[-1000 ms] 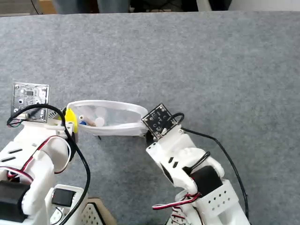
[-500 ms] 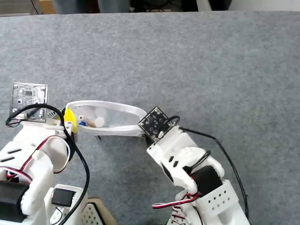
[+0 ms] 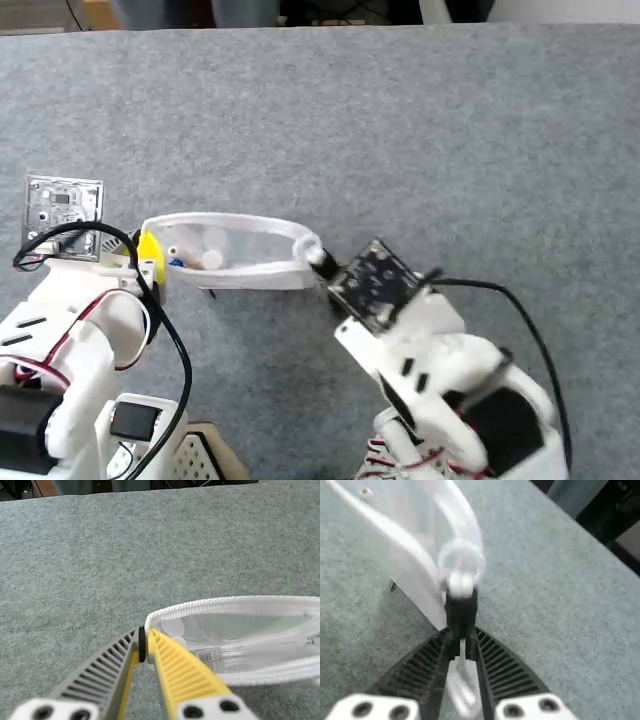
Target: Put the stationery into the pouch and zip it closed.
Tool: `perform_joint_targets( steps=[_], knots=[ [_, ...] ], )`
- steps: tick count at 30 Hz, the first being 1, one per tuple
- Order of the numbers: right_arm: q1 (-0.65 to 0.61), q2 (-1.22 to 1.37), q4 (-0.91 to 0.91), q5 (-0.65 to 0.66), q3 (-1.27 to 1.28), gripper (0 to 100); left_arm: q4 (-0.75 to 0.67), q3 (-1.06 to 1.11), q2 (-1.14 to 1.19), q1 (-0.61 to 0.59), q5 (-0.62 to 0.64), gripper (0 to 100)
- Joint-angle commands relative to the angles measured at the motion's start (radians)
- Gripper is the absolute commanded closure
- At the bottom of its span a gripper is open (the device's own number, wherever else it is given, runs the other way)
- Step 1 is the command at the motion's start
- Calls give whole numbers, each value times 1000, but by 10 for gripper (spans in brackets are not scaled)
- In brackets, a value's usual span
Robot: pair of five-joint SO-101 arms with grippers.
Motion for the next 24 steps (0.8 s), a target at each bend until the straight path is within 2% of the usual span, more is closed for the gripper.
perform_joint_targets(
  steps=[1,8,11,16,18,21,24],
  knots=[
    [-15,-2,12,3,-111,987,8,99,28,10,-5,972],
    [-31,-2,11,2,-177,986,8,99,28,10,-5,972],
    [-31,-2,78,5,-124,983,8,99,28,10,-5,972],
    [-25,-2,80,2,44,978,8,99,28,10,-5,972],
    [-25,-2,77,-5,96,939,8,99,28,10,-5,972],
    [-25,-2,80,-87,134,871,8,101,28,10,-5,972],
    [-29,-2,78,-146,139,851,8,101,28,10,-5,972]
  ],
)
